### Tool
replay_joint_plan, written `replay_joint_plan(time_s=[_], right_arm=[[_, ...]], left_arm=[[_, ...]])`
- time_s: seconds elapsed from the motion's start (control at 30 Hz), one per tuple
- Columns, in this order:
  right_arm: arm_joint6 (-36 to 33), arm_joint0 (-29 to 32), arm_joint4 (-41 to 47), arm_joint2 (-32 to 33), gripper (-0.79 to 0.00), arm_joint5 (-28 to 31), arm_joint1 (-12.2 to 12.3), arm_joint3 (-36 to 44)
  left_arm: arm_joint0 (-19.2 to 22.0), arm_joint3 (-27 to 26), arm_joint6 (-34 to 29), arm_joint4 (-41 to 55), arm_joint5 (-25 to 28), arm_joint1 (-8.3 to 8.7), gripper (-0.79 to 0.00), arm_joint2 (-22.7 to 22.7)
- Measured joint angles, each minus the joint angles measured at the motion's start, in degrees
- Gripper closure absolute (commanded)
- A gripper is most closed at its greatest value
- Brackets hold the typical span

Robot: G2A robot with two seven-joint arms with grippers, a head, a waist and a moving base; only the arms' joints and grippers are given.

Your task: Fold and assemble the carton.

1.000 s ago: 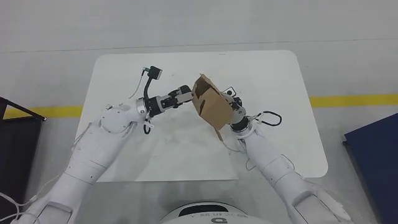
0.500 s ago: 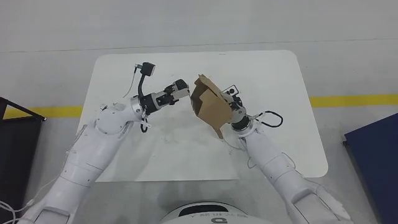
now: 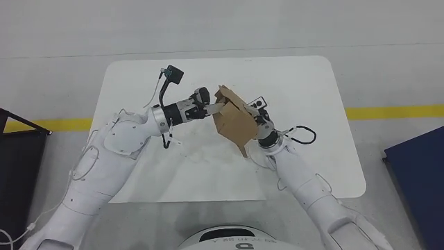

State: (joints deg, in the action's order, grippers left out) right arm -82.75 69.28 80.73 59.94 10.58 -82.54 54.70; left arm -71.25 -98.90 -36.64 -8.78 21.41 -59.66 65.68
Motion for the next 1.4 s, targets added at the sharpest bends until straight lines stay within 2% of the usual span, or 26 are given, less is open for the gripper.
replay_joint_plan(time_s=[0.47,0.97,1.17,1.4], right_arm=[[3.96,0.18,-4.18,2.61,0.000,1.29,0.24,-1.20],[5.84,-1.72,-8.20,2.72,0.000,3.79,-0.45,-4.71],[3.59,-0.92,-7.69,3.18,0.000,2.08,-0.50,-3.19],[1.74,2.41,-9.40,3.39,0.000,0.36,-0.16,3.76]], left_arm=[[-0.91,-1.00,-1.27,0.46,0.57,0.11,-0.785,0.78],[-1.80,-3.12,-3.52,-4.28,-2.49,0.57,-0.785,1.94],[-2.14,-2.02,-3.16,-5.18,-3.11,0.64,-0.785,2.36],[-1.77,-0.60,-2.31,-5.61,-2.80,0.46,-0.785,1.78]])
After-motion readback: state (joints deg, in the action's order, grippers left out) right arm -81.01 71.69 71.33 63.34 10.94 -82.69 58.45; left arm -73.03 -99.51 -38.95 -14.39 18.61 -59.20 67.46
